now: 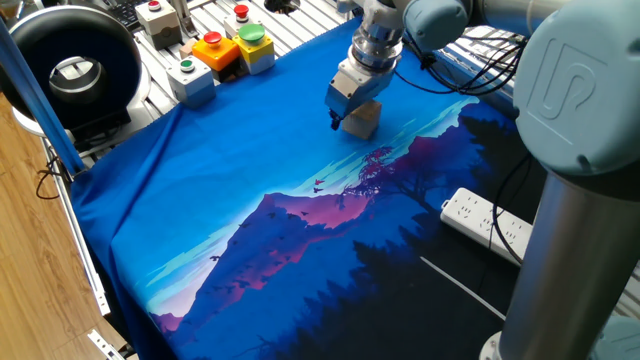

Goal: Pick up the small block on the left and move it to the right

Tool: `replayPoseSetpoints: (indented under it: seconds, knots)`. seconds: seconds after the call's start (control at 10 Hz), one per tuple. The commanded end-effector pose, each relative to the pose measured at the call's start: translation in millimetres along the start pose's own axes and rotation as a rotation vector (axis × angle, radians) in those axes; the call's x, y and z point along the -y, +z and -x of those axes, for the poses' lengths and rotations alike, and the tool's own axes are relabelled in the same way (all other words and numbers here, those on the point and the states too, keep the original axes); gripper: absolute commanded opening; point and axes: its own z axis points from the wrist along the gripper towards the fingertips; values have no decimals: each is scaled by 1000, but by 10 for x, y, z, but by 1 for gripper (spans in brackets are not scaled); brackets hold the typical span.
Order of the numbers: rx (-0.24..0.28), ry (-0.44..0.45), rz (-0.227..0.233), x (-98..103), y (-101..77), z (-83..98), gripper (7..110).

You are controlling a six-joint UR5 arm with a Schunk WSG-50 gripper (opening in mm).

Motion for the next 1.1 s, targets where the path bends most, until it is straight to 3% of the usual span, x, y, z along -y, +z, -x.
replayPoseSetpoints:
  seconds: [0.0, 0.1, 0.3, 0.4, 0.9, 1.0]
  knots:
    - [-26, 12, -70, 197, -16, -57, 44]
    - [-33, 11, -93, 256, -16, -72, 44]
    - [-25, -1, -91, 256, 10, -44, 44]
    - [-25, -1, -91, 256, 16, -41, 7]
    - [21, 6, -128, 344, 16, 77, 7]
    - [-9, 20, -111, 287, 18, 12, 7]
